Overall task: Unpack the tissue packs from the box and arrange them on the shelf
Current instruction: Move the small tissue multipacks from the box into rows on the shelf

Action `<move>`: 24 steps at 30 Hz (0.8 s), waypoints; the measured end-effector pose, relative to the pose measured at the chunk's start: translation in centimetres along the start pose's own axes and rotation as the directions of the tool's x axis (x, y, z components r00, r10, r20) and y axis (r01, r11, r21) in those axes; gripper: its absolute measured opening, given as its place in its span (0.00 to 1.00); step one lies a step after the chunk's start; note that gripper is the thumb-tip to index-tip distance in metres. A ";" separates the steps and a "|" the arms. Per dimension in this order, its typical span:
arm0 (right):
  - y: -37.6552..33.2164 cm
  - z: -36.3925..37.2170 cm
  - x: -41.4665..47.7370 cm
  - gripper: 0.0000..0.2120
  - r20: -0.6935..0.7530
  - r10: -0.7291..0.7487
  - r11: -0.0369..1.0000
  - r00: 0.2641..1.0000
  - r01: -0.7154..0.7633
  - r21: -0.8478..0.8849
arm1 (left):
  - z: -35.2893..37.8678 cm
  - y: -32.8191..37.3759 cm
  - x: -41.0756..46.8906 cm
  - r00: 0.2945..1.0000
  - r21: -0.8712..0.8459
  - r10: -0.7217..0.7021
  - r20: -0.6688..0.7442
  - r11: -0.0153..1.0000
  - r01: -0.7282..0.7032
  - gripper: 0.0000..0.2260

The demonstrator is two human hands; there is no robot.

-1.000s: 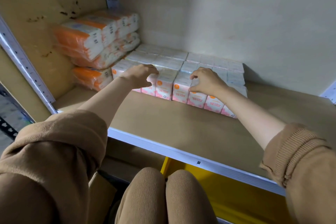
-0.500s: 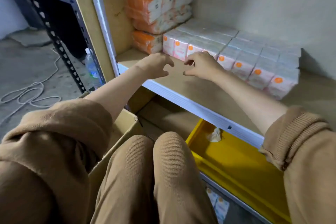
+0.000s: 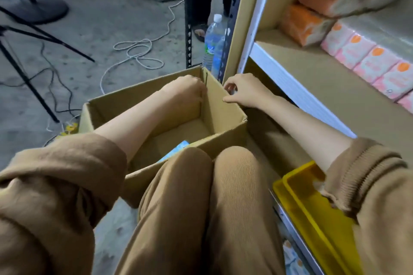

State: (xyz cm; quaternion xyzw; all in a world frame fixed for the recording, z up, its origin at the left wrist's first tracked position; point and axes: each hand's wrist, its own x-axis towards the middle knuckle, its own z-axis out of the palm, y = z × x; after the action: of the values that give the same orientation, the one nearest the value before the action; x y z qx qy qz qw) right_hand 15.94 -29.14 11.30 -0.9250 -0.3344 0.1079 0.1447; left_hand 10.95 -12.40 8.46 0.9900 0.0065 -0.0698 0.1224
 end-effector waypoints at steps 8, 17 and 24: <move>-1.8 9.4 6.0 0.17 0.241 -0.057 0.994 0.969 0.076 -0.072 | 6.2 -9.8 -2.5 0.957 -0.032 -0.247 0.150 0.966 0.255 0.16; 0.6 17.6 12.3 0.17 0.550 0.008 0.969 0.835 0.129 -0.210 | 14.8 -16.3 -0.4 0.865 -0.089 -0.333 0.375 0.916 0.392 0.17; 2.7 23.1 16.5 0.18 0.684 0.075 0.960 0.726 0.133 -0.247 | 22.3 -18.5 1.5 0.694 -0.158 -0.321 0.645 0.832 0.532 0.16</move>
State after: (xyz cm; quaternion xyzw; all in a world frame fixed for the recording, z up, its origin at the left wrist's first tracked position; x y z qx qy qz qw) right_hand 23.15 -15.87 -12.90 -0.8245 -0.3903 0.3920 -0.1193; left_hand 8.81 0.15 -17.62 0.8516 0.2128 -0.4001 0.2636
